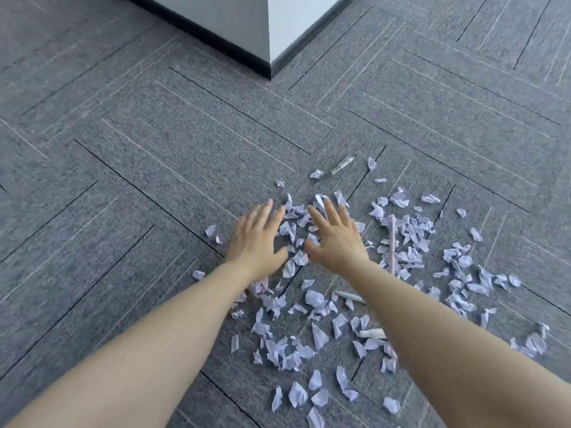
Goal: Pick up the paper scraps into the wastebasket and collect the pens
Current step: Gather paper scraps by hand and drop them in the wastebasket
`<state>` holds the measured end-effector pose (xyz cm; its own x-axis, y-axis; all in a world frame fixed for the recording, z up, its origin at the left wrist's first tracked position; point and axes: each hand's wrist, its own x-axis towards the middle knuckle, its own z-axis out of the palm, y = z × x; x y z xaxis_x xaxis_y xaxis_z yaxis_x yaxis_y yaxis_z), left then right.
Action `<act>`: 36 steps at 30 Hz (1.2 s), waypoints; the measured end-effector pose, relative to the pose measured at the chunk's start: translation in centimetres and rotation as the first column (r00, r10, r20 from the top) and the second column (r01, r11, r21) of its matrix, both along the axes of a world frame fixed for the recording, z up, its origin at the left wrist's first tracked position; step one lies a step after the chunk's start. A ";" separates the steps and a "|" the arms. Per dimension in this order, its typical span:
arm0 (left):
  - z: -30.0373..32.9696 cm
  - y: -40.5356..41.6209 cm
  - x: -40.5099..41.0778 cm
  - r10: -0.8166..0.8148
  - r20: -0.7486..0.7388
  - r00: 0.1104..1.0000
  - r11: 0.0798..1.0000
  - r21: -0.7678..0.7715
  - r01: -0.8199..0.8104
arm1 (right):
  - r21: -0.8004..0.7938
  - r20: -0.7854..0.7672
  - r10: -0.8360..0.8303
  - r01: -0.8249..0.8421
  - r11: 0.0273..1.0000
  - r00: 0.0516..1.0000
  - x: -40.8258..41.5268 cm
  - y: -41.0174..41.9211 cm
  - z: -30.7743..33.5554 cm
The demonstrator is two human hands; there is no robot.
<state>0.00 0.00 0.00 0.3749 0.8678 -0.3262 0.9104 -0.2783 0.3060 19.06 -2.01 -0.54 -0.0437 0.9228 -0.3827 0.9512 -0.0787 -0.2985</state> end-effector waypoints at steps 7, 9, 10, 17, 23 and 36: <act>-4.0 3.6 1.6 -0.175 0.074 0.982 0.980 -0.079 0.181 | -0.033 -0.112 0.073 -0.078 0.996 0.991 -0.3 0.5 -2.9; -4.2 1.6 0.8 -0.191 0.214 0.958 0.977 -0.052 0.206 | 0.016 -0.210 0.051 -0.049 0.999 0.976 -1.0 -2.6 -3.2; -4.0 -0.1 0.1 -0.184 0.289 0.939 0.977 -0.052 0.207 | 0.034 -0.244 0.053 -0.046 0.998 0.968 -1.5 -4.5 -3.1; -4.2 -10.7 -6.7 -0.136 0.199 0.971 0.978 0.182 0.099 | 0.135 -0.253 0.169 -0.138 0.981 0.953 -3.1 -12.6 -3.5; -5.7 -12.6 -5.4 -0.071 -0.026 0.997 0.994 0.077 0.072 | 0.167 0.052 0.267 -0.272 0.948 0.962 -3.4 -12.7 -5.9; -5.4 -9.6 -1.5 -0.390 0.065 0.919 0.874 0.339 0.347 | 0.032 0.067 0.370 -0.373 0.927 0.926 -2.2 -11.8 -3.2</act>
